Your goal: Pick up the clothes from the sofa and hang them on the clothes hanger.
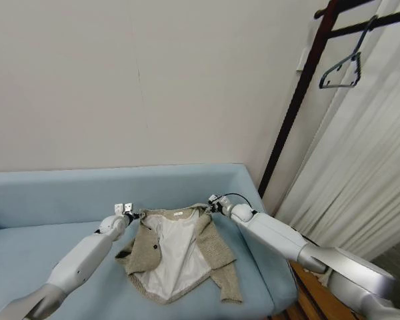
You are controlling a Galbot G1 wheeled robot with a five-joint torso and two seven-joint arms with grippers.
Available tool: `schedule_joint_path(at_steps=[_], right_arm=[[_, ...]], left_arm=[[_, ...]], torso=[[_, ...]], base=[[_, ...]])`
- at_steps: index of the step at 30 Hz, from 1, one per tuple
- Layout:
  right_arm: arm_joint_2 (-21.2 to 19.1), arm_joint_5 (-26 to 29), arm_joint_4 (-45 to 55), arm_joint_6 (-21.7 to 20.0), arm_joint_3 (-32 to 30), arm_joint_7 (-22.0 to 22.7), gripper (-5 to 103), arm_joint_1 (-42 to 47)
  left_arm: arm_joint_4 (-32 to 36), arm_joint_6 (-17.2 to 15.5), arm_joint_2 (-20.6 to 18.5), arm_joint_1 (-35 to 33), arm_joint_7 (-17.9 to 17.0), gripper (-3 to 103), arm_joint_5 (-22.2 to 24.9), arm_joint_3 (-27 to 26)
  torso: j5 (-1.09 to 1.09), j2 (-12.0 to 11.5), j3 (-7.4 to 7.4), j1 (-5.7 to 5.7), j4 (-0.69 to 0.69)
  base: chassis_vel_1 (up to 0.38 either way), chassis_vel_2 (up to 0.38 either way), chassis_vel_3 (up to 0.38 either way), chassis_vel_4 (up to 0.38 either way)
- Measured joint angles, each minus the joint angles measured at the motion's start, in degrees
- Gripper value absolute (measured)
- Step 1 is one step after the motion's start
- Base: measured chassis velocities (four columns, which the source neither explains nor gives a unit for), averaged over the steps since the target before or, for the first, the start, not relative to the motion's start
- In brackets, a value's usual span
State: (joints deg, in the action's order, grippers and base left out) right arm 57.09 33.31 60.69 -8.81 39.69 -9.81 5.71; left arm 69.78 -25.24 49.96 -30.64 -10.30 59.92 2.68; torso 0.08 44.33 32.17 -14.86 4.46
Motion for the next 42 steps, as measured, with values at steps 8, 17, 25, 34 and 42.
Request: schedule_joint_path(at_steps=[8,17,25,34,42], right_arm=[[-7.1,7.7,15.7,-6.2,-4.9,10.0,100,6.1],[-14.1,14.9,33.9,-12.5,-18.6,21.4,100,24.9],[-8.8,14.2,39.2,-15.6,-23.1,32.3,100,33.6],[2.2,10.2,35.8,-16.6,-21.4,39.3,100,35.7],[6.9,2.7,30.8,-16.7,-16.5,41.0,100,35.4]], left_arm=[[12.0,0.7,-2.8,-5.7,0.2,100,0.3,-4.7],[20.8,4.1,-4.9,-11.3,2.4,100,0.1,-8.9],[29.8,5.4,-3.0,-25.7,0.2,100,-0.5,-18.5],[34.9,5.6,1.6,-36.2,-1.7,100,-4.4,-23.1],[35.5,5.6,1.8,-35.9,-1.7,100,-4.8,-22.8]], torso=[[0.03,0.0,-0.01,0.0,-0.08],[0.01,0.0,-0.02,0.01,0.0],[0.01,0.0,-0.01,0.02,-0.04],[-0.01,0.0,0.0,0.01,0.0],[0.0,0.0,0.0,0.0,0.01]], base=[[0.0,0.0,0.0,0.0],[0.0,0.0,0.0,0.0],[0.0,0.0,0.0,0.0],[0.0,0.0,0.0,0.0],[0.0,0.0,0.0,0.0]])
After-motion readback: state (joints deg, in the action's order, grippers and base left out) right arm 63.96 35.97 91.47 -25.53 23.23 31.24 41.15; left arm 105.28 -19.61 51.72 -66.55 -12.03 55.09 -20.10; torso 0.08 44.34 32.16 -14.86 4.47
